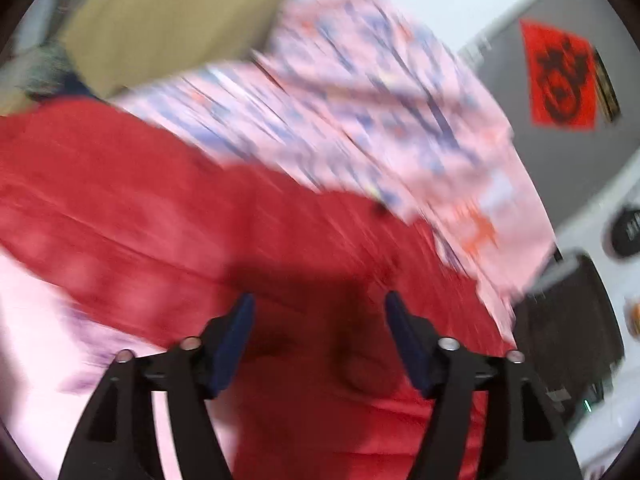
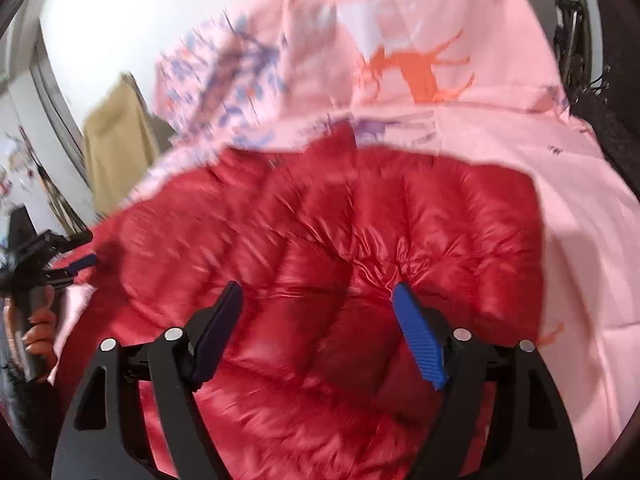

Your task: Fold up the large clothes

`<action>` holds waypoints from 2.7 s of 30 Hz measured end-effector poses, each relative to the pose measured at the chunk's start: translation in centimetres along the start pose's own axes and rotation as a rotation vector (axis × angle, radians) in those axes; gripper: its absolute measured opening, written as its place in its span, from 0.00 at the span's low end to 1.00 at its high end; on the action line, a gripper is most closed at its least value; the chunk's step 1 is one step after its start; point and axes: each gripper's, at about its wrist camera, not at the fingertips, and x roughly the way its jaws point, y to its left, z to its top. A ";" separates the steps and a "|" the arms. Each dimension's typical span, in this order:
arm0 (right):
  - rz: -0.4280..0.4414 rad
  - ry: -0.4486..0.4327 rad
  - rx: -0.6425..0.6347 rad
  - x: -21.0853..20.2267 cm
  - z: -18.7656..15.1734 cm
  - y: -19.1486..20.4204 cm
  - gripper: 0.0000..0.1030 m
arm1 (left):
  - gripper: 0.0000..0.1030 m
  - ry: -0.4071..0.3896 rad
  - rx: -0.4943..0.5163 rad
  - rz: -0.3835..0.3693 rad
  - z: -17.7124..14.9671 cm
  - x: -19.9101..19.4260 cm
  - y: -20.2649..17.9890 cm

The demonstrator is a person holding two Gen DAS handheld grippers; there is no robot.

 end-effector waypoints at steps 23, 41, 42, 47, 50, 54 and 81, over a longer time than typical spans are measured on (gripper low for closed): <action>0.162 0.103 0.083 1.3 -6.1 2.0 0.83 | 0.78 -0.228 -0.474 0.295 2.4 -5.9 17.3; 0.176 0.133 0.094 2.1 -6.3 1.9 0.84 | 0.20 -0.267 -0.429 0.207 4.3 -5.0 18.9; 0.176 0.133 0.094 2.1 -6.3 1.9 0.84 | 0.17 -0.268 -0.427 0.207 4.3 -5.0 18.9; 0.179 0.135 0.098 2.2 -6.2 1.9 0.84 | 0.14 -0.296 -0.342 0.274 4.3 -5.5 17.0; 0.183 0.138 0.103 2.2 -6.3 1.9 0.84 | 0.14 -0.325 -0.263 0.329 4.4 -6.0 15.2; 0.187 0.141 0.108 2.2 -6.3 1.7 0.84 | 0.14 -0.357 -0.166 0.365 4.3 -6.6 12.3; 0.261 0.149 0.171 2.2 -6.3 0.4 0.86 | 0.15 -0.121 0.869 0.228 -12.0 5.3 -22.6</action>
